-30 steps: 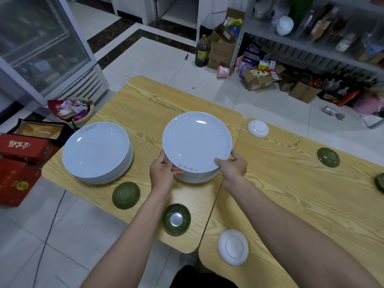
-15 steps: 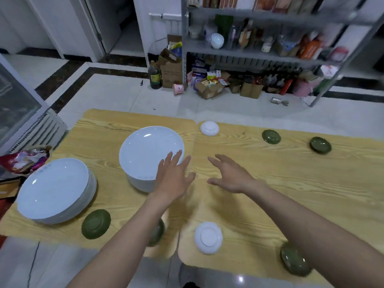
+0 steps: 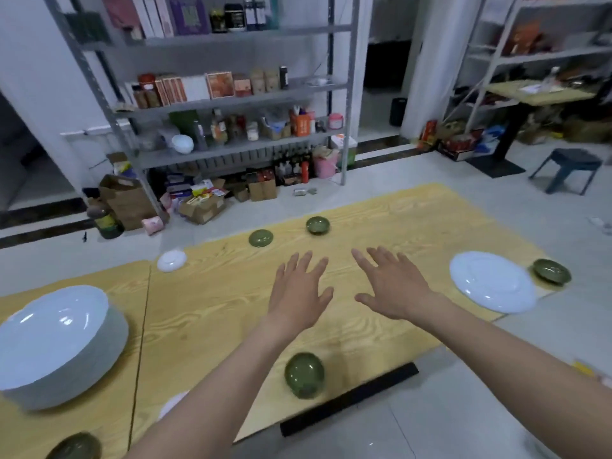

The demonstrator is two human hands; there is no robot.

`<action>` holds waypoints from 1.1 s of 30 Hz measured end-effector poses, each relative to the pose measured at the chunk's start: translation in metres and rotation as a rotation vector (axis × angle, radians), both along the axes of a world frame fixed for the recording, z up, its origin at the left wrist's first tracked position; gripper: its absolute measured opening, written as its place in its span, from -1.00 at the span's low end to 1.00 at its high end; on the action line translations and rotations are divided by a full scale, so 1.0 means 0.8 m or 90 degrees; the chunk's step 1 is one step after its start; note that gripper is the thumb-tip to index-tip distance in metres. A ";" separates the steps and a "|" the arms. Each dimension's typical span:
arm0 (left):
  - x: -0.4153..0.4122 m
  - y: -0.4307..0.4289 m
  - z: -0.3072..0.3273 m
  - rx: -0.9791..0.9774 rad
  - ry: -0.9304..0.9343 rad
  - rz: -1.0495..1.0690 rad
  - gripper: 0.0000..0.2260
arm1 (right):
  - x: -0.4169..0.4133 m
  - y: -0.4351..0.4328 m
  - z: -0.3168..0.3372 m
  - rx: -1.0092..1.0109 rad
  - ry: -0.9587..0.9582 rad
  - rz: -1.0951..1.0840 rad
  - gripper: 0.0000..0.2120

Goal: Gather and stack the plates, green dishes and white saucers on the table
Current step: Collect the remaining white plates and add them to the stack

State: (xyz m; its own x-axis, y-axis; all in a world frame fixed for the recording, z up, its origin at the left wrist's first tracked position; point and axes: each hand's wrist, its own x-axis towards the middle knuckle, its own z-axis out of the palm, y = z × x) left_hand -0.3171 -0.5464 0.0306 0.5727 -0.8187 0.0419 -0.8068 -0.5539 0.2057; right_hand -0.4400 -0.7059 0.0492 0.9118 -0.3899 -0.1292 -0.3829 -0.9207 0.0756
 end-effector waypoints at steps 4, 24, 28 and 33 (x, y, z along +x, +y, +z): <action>-0.081 -0.093 0.006 -0.024 -0.011 -0.069 -0.44 | -0.103 -0.073 0.002 -0.008 -0.022 -0.083 -0.17; -0.223 -0.443 -0.058 -0.002 0.024 -0.198 -0.44 | -0.264 -0.368 -0.048 0.023 -0.038 -0.225 -0.25; -0.215 -0.495 -0.075 0.024 0.059 -0.185 -0.44 | -0.253 -0.426 -0.058 0.035 -0.029 -0.193 -0.26; -0.209 -0.538 -0.089 0.050 0.081 -0.161 -0.43 | -0.243 -0.479 -0.075 0.065 -0.032 -0.156 -0.28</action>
